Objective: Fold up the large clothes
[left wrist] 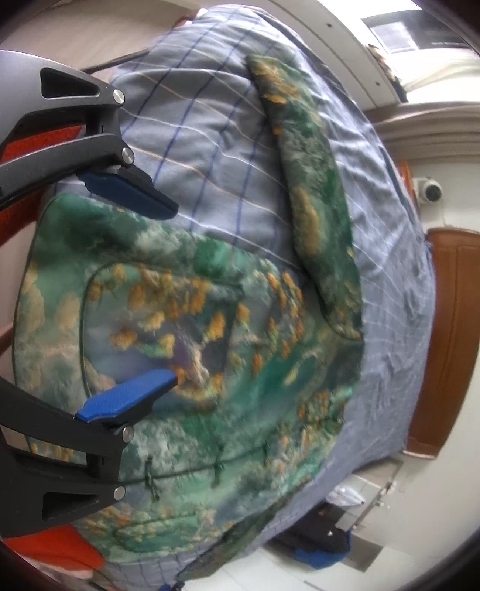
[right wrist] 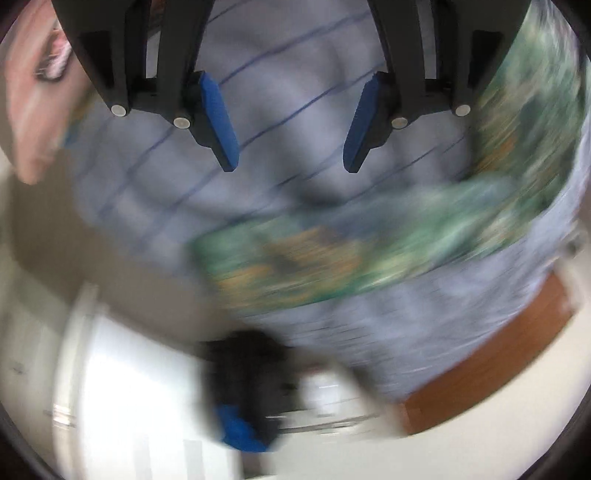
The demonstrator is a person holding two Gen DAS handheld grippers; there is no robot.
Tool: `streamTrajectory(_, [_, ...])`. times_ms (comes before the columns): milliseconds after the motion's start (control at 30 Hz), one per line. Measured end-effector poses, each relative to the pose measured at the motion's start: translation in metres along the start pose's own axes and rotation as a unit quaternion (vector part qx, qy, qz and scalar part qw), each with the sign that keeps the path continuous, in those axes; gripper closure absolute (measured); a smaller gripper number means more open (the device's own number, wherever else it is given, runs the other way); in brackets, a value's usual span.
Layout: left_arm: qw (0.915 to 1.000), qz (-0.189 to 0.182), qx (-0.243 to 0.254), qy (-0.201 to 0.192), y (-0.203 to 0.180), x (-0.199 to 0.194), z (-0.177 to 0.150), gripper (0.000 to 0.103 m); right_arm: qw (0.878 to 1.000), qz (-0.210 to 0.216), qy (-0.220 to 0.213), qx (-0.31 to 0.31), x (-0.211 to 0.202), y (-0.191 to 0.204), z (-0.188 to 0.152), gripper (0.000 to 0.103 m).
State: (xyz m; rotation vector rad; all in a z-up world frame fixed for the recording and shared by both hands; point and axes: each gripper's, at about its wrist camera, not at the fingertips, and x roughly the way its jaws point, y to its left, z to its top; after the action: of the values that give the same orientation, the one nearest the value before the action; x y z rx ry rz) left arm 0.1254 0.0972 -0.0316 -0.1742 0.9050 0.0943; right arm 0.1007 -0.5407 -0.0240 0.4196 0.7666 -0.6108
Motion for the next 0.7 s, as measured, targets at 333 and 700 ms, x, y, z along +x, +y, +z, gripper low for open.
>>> streamTrajectory(333, [0.9877, -0.111, 0.037, -0.104, -0.063, -0.079, 0.003, 0.003, 0.957, 0.216, -0.035, -0.191, -0.094, 0.18, -0.143, 0.039])
streamTrajectory(700, [0.9924, -0.096, 0.039, -0.066, -0.097, -0.046, -0.038, 0.001, 0.935, 0.221, -0.062, -0.271, -0.114, 0.204, -0.188, 0.026])
